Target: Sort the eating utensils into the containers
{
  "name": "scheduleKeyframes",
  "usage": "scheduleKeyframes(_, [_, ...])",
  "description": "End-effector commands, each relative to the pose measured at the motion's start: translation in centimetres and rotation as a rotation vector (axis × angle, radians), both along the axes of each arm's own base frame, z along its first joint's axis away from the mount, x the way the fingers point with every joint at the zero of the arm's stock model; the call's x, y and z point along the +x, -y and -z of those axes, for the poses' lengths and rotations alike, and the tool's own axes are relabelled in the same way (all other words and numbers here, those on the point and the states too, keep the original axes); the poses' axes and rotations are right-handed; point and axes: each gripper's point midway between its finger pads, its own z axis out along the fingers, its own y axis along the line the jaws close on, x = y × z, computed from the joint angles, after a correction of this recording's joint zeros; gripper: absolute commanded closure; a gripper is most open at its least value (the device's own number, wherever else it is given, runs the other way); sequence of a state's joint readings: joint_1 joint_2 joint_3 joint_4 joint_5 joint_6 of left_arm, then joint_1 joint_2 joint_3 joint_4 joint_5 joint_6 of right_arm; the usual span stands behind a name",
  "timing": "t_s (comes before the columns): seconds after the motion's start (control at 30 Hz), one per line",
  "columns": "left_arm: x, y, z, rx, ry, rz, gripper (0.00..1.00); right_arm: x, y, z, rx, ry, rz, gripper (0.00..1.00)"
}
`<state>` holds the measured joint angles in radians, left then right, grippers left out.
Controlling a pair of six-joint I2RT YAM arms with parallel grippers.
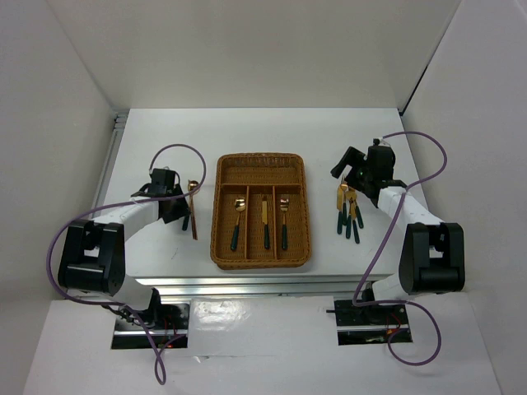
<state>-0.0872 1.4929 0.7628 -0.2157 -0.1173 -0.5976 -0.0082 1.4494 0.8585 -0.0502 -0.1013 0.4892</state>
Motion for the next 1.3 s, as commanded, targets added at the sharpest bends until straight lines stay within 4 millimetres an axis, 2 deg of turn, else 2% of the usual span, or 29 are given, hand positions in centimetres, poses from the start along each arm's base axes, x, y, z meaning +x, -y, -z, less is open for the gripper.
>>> scheduleKeyframes(0.0, [0.2,0.1,0.5,0.001,-0.002,0.038,0.47,1.6,0.3,-2.0,-0.020,0.070,0.003,0.00])
scheduleKeyframes(0.23, [-0.6,0.0,2.2,0.009,-0.063,0.046,0.49,1.6,0.4,-2.0,-0.025,0.070,0.011,0.00])
scheduleKeyframes(0.27, [-0.3,0.1,1.9,0.004,-0.060,0.038,0.49,1.6,0.4,-2.0,-0.025,0.070,0.011,0.00])
scheduleKeyframes(0.53, [0.1,0.2,2.4,0.001,-0.083,0.030,0.65,1.7,0.6,-2.0,-0.030,0.070,0.018,0.00])
scheduleKeyframes(0.73, [-0.2,0.0,2.8,0.010,-0.100,0.025,0.68,1.4,0.6,-1.6,-0.030,0.061,0.018,0.00])
scheduleKeyframes(0.8, [0.0,0.0,2.5,0.010,-0.099,0.025,0.68,1.4,0.6,-1.2,-0.030,0.052,0.018,0.00])
scheduleKeyframes(0.87, [-0.7,-0.9,3.0,0.052,-0.144,-0.005,0.68,1.4,0.6,-1.2,-0.030,0.051,0.018,0.00])
scheduleKeyframes(1.1, [-1.1,-0.3,3.0,0.125,-0.181,0.002,0.62,1.6,0.4,-1.5,-0.025,0.062,0.011,0.00])
scheduleKeyframes(1.27, [-1.2,-0.6,2.9,0.155,-0.197,-0.010,0.57,1.6,0.4,-1.1,-0.025,0.053,0.010,0.00])
